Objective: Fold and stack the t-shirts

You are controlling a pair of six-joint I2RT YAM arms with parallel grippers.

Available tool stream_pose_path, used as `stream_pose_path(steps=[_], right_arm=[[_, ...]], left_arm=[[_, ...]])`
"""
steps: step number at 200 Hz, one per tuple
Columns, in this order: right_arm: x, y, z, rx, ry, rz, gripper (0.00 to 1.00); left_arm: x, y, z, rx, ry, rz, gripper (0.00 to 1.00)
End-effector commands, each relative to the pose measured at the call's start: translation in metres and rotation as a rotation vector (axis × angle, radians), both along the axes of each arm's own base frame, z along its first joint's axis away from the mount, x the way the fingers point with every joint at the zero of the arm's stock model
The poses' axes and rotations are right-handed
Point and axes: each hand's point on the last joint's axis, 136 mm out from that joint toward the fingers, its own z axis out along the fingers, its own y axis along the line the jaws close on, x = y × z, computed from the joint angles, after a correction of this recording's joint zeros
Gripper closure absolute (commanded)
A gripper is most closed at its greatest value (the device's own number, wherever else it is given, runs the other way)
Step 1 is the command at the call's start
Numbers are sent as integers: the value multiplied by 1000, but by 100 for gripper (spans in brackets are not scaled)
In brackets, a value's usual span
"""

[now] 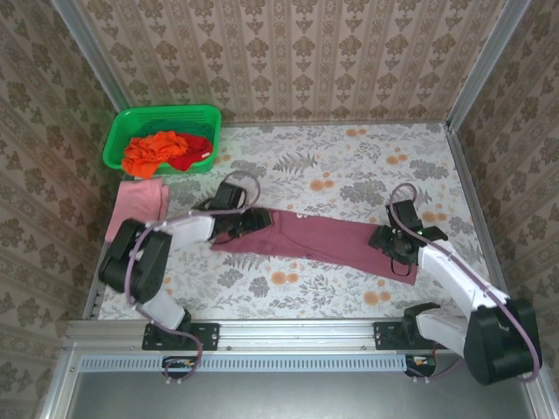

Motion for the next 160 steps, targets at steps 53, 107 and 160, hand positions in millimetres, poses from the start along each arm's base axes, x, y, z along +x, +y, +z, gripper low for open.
stream_pose_path(steps=[53,107,160], right_arm=[[32,24,-10,70,15,114,38],[19,57,-37,166,131,212,41],[-15,106,-53,197,226,345,41]], left_arm=[[101,-14,-41,169,76,-234,19],[172,-36,-56,132,102,-263,16],[211,-44,-66,67,93,-259,5]])
